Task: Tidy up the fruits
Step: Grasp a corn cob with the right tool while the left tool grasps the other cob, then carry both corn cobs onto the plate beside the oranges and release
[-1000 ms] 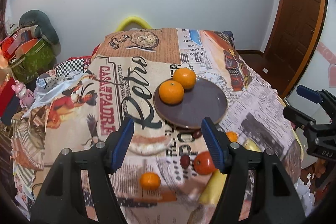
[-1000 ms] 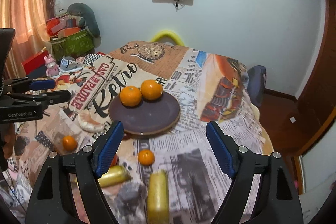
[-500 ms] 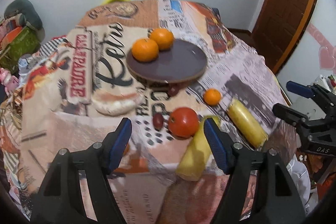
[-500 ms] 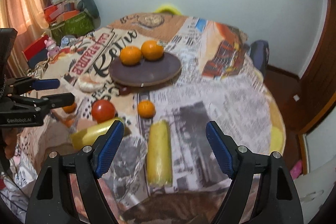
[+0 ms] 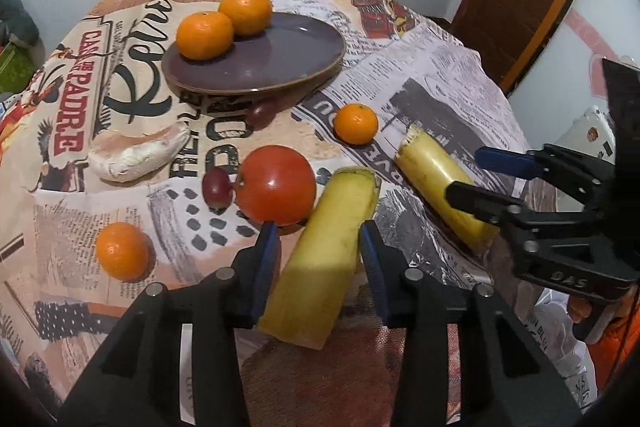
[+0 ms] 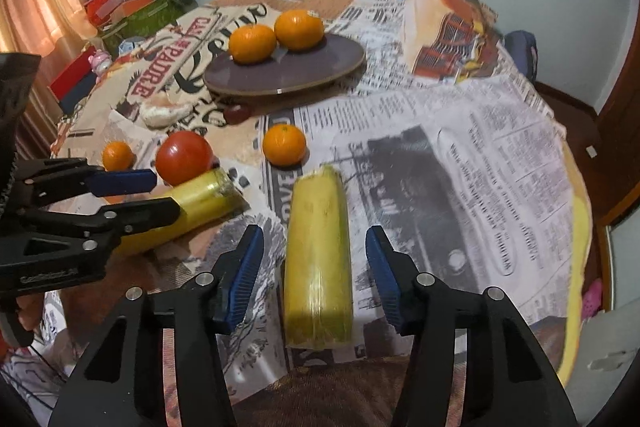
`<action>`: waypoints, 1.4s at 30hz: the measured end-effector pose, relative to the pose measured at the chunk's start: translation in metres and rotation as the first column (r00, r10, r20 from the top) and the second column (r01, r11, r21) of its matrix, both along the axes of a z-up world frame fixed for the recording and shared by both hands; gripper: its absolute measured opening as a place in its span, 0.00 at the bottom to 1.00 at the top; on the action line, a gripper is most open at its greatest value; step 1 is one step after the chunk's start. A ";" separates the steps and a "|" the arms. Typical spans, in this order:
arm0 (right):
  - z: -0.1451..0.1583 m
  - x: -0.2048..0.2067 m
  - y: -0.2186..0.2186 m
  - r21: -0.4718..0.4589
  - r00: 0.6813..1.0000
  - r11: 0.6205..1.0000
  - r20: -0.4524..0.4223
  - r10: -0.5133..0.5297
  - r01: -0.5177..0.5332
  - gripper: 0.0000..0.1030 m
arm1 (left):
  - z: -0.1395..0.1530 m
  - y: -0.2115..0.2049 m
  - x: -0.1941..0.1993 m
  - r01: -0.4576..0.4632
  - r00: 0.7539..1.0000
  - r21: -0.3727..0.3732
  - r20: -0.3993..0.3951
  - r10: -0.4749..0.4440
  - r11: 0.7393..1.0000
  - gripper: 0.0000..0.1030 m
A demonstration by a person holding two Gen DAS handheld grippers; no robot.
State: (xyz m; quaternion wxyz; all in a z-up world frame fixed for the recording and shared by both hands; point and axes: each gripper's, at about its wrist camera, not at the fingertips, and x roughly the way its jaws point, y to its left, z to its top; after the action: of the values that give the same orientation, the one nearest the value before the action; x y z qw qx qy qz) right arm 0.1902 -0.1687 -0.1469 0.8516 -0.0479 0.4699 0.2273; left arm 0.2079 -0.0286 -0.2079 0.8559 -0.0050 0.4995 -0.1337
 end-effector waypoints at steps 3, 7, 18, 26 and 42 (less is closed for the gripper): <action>-0.009 0.003 0.001 0.005 1.000 1.000 -0.023 0.002 -0.002 0.45 | -0.008 -0.006 0.003 0.009 1.000 0.018 -0.019 -0.009 1.000 0.41; -0.019 0.007 0.001 0.006 0.999 1.000 -0.046 0.000 0.000 0.44 | -0.009 -0.008 0.004 0.013 1.000 0.026 -0.016 -0.012 1.000 0.42; -0.024 0.002 -0.004 0.029 0.997 1.000 -0.073 0.005 -0.003 0.34 | -0.008 -0.014 0.002 0.007 0.999 0.047 -0.037 -0.006 0.999 0.38; -0.023 -0.008 -0.011 0.028 0.996 0.999 -0.085 0.018 -0.016 0.34 | -0.016 -0.020 -0.003 0.032 0.994 0.024 -0.102 -0.029 0.999 0.37; -0.022 0.003 -0.005 0.028 0.997 0.999 -0.067 0.024 -0.022 0.34 | -0.016 -0.031 0.026 0.008 0.998 0.025 -0.058 -0.007 1.000 0.33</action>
State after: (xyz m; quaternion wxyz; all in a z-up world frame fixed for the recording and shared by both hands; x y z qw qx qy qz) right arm 0.1933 -0.1736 -0.1694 0.8333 -0.0339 0.4946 0.2448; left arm 0.2342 -0.0595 -0.2243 0.8406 0.0036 0.5257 -0.1305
